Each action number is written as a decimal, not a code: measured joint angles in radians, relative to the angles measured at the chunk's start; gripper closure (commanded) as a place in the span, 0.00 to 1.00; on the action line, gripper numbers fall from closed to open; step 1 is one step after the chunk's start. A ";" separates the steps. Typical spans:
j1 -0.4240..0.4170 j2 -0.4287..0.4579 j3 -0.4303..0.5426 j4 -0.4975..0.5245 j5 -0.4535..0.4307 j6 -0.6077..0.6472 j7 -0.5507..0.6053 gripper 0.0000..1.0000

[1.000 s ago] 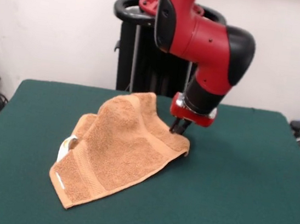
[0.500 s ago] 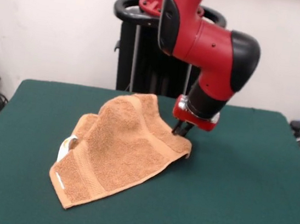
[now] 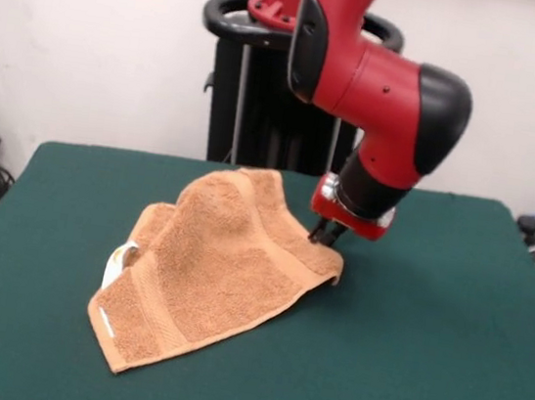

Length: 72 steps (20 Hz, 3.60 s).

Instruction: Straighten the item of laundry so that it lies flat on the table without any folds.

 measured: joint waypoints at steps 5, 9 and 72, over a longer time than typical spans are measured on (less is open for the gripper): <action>0.045 0.042 -0.049 -0.051 0.062 0.074 0.006 1.00; 0.077 0.073 -0.085 -0.089 0.101 0.124 0.020 1.00; 0.282 0.287 -0.365 -0.553 0.245 0.275 0.233 0.00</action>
